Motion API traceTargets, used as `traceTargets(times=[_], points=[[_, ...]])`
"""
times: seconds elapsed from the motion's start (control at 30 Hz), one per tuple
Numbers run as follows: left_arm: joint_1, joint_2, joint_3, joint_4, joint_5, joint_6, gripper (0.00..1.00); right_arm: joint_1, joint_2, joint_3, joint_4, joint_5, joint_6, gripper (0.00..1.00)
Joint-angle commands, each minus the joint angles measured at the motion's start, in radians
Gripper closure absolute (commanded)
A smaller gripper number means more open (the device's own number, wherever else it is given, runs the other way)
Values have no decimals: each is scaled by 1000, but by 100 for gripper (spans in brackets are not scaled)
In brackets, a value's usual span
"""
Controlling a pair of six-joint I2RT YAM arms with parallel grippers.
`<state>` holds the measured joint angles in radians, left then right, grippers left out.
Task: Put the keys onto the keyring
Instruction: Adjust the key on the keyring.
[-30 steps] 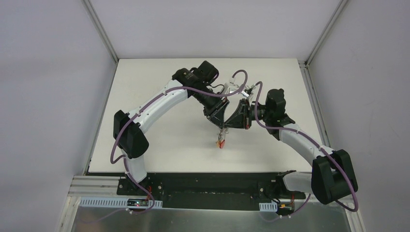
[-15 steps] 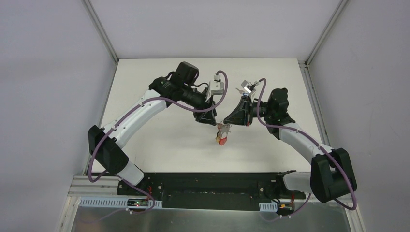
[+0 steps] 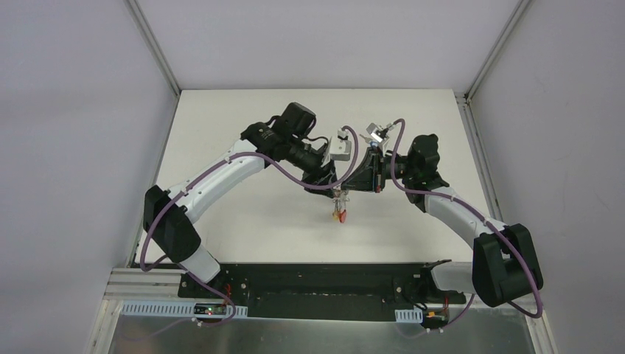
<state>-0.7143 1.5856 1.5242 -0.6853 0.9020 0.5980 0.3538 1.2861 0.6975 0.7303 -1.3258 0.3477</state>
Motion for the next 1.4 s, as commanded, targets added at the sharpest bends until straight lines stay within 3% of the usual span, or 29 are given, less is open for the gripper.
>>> traceTargets(times=[0.0,0.17,0.43,0.67,1.0,1.27,1.37], points=[[-11,15,-5,3,-6,46,56,-4,-9,25,72,-31,7,100],[-17,26,-10,0,-19,38,66,-4,-10,25,72,-30,7,100],[-23,56,-7,-27,-11,19,100,-12,-21,21,72,-5,7,100],[-27,61,-11,-18,26,-122,100,-25,-32,6,70,42,-2,100],[-27,54,-40,119,68,-343,100,-27,-32,-8,70,58,-16,100],[2,25,-33,98,-1,-302,73,-30,-31,-8,70,13,-26,100],[13,8,-27,91,-19,-280,69,-31,-24,-5,70,-5,-30,100]])
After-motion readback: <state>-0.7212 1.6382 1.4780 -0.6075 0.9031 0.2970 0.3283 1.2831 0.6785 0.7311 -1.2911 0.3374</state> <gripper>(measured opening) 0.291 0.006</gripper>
